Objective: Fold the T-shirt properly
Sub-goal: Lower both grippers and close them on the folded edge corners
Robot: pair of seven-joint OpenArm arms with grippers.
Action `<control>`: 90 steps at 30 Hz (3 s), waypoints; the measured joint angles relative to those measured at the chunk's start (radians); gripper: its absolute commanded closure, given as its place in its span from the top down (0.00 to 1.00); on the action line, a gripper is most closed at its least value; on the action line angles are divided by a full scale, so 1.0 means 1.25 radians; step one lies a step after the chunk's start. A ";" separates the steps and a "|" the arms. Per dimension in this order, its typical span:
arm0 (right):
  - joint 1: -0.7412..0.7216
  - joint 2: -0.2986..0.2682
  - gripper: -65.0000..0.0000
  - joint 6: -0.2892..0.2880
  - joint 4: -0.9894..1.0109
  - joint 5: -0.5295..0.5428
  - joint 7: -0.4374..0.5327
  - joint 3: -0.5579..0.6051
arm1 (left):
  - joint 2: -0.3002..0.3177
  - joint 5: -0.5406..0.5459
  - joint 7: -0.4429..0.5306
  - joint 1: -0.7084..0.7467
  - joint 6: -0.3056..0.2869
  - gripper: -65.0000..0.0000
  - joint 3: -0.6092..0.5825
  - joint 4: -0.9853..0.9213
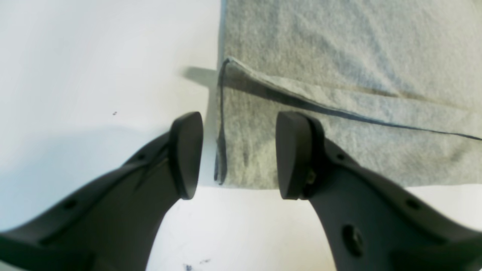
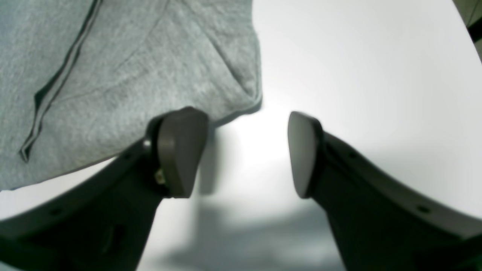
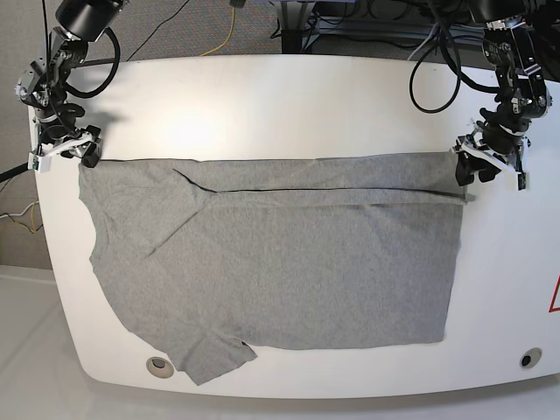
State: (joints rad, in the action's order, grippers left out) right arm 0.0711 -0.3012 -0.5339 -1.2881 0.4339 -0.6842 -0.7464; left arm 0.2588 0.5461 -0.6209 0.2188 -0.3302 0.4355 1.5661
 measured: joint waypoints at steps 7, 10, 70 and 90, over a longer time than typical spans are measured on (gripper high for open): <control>-0.007 0.015 0.56 0.002 -0.005 -0.009 -0.003 -0.019 | -0.001 -0.003 0.000 0.000 0.000 0.45 0.000 -0.010; -0.009 0.017 0.56 0.002 -0.005 -0.009 -0.003 -0.020 | -0.001 -0.003 -0.002 0.000 0.001 0.45 0.000 -0.014; -0.063 0.010 0.58 0.002 0.070 -0.018 0.049 -0.024 | -0.005 0.006 -0.049 -0.055 -0.024 0.44 -0.009 -0.123; -0.057 0.013 0.28 -0.002 0.068 -0.024 0.042 -0.020 | -0.014 0.005 -0.048 -0.056 -0.023 0.44 -0.016 -0.120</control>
State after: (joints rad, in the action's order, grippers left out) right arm 0.0002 -0.2852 -0.5358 -1.2034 0.4042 -0.6315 -0.7712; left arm 0.2409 0.5529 -0.6804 0.1486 -0.3595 0.4156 1.4166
